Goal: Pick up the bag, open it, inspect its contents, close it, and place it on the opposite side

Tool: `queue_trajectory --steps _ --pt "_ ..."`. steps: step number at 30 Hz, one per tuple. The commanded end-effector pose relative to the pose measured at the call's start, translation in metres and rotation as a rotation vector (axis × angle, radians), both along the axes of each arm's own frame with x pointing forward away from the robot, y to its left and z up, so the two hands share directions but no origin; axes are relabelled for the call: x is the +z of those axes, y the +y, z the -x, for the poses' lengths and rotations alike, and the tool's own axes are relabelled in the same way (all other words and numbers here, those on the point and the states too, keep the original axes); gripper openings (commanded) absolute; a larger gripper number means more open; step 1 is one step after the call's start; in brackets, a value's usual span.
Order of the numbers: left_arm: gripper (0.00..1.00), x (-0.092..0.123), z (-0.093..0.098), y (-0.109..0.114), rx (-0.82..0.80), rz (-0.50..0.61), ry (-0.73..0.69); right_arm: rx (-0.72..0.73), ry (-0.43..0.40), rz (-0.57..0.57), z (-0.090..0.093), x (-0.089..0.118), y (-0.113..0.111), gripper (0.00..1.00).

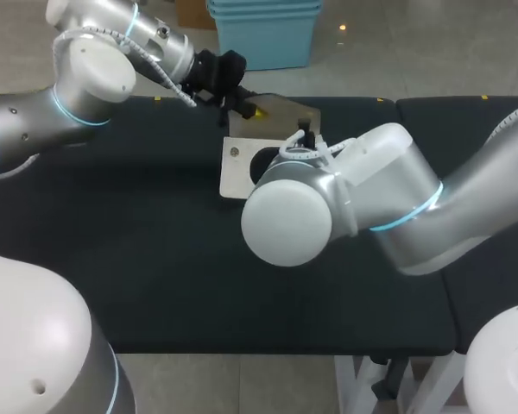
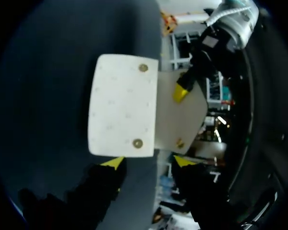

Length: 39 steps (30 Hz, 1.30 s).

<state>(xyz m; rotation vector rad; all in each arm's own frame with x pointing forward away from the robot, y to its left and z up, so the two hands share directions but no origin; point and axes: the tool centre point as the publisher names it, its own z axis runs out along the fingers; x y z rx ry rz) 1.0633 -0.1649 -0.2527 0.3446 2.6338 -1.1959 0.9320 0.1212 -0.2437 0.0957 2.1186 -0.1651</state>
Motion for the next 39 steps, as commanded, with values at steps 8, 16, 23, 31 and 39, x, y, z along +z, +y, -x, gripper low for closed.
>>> queue_trajectory --steps 8,16,23,31,39 --pt "0.0 0.016 0.012 0.005 0.002 -0.024 0.001 -0.015 -0.026 -0.009 -0.032 0.04 -0.004 0.0" --pt "0.0 0.018 0.019 0.004 0.017 -0.012 0.02 -0.01 -0.061 -0.01 -0.049 0.054 0.004 0.0" --pt "0.0 0.029 0.023 0.005 0.03 0.012 0.017 0.002 -0.003 -0.008 -0.052 0.036 0.01 0.0" --pt "0.0 0.038 0.031 0.006 0.012 0.054 0.009 -0.004 0.045 0.003 -0.068 0.021 0.012 0.0" --pt "0.0 0.04 0.035 0.009 -0.004 0.069 0.01 -0.02 0.071 0.013 -0.085 0.008 0.012 0.0"
